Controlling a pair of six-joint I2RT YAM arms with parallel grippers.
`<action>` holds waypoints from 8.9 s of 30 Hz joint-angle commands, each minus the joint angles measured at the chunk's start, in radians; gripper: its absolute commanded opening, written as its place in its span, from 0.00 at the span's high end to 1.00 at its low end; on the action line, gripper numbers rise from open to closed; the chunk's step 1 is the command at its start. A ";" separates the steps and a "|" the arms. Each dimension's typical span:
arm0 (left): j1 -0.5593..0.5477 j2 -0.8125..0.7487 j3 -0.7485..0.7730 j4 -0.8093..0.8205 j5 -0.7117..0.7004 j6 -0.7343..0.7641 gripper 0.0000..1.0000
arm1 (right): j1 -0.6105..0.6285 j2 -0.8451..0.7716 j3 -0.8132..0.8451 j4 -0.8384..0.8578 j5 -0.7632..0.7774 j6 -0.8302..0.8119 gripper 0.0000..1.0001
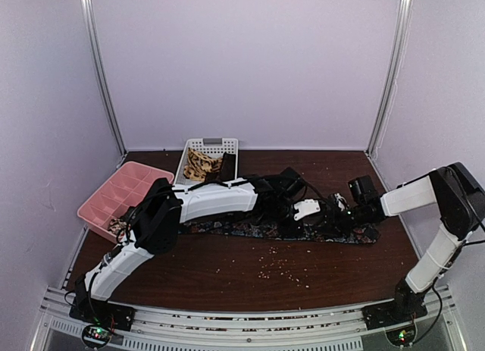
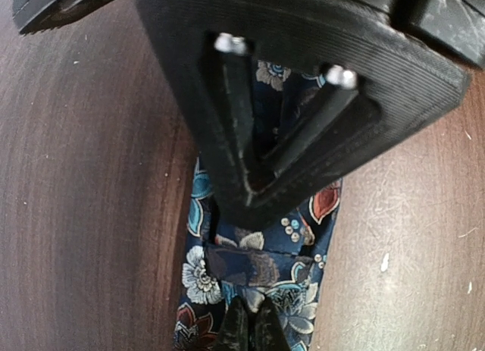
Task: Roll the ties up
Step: Tie the tie at the center of the board, then move the tie to the center of the board, then smooth out the tie at the center of the board.
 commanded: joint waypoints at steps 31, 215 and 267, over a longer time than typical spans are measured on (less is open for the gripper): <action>0.293 -0.353 -0.570 0.106 0.030 -0.084 0.42 | -0.298 -0.326 -0.144 -0.189 0.132 -0.088 1.00; 0.106 -0.682 -0.989 0.340 0.033 0.053 0.18 | 0.130 -0.316 -0.047 -0.262 0.486 0.035 0.00; 0.132 -0.703 -1.044 0.338 -0.087 0.117 0.60 | -0.123 -0.399 -0.130 -0.396 0.459 -0.116 0.00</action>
